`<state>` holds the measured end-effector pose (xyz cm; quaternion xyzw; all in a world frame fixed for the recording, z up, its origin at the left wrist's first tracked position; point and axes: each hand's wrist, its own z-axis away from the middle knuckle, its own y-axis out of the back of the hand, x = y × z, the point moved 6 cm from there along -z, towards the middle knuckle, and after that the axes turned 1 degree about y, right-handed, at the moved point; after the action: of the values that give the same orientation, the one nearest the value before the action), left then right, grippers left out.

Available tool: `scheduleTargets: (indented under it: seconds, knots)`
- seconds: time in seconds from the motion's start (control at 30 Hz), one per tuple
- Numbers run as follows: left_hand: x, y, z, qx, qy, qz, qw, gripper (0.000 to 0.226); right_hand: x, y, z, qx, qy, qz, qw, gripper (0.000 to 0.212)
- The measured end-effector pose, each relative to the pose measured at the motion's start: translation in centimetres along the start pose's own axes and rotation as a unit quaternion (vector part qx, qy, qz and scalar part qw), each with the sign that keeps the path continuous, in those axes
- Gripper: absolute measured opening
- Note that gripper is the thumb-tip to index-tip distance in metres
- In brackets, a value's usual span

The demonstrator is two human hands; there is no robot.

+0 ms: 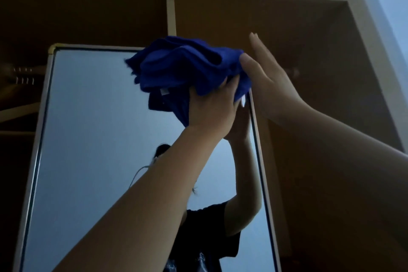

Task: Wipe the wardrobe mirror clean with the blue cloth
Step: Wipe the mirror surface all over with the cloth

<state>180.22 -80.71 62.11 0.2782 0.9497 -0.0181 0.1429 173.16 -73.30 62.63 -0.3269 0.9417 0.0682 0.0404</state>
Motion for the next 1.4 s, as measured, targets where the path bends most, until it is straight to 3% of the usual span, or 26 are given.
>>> scheduleTargets:
  seconds: [0.2,0.37,0.73,0.9,0.97,1.03,1.1,1.13,1.2,1.3,1.4]
  knots:
    - [1.8,0.0,3.6,-0.072,-0.165,0.018,0.983,0.046,-1.5,-1.0,1.4,-0.049,0.043,0.067,0.996,0.060]
    - [-0.6,1.1,7.3,-0.067,-0.255,0.004,0.965,0.046,-2.2,-5.2,3.9,-0.097,0.066,0.133,0.984,0.068]
    - [-9.6,5.7,11.1,-0.156,-0.211,-0.023,0.965,0.057,-8.2,-12.6,2.8,-0.107,0.131,0.150,0.974,0.057]
    - [-12.7,8.6,14.9,-0.089,-0.254,-0.017,0.963,0.050,-9.0,-13.7,2.9,-0.080,0.151,0.202,0.964,0.051]
    - [-15.8,10.6,17.2,0.000,-0.172,0.011,0.985,0.046,-9.1,-13.6,2.8,-0.072,0.141,0.222,0.962,0.049]
    - [-20.0,12.1,19.7,0.065,0.025,0.075,0.995,0.050,-9.4,-13.7,2.8,-0.062,0.139,0.241,0.958,0.047]
    - [-23.0,11.5,22.0,0.024,0.239,0.213,0.947,0.062,-9.9,-14.5,3.0,-0.038,0.141,0.270,0.952,0.048]
    - [-23.2,10.6,22.9,-0.021,0.287,0.256,0.923,0.068,-10.3,-15.1,3.1,-0.021,0.139,0.283,0.949,0.049]
    - [-22.0,9.8,23.5,-0.073,0.267,0.259,0.925,0.079,-11.1,-16.6,3.7,0.015,0.137,0.295,0.945,0.049]
    - [-20.5,9.4,23.8,-0.063,0.250,0.271,0.927,0.085,-12.1,-19.0,5.0,0.056,0.163,0.303,0.937,0.046]
    - [-20.5,8.9,24.6,-0.063,0.266,0.283,0.919,0.084,-12.6,-20.7,6.2,0.032,0.173,0.311,0.934,0.049]
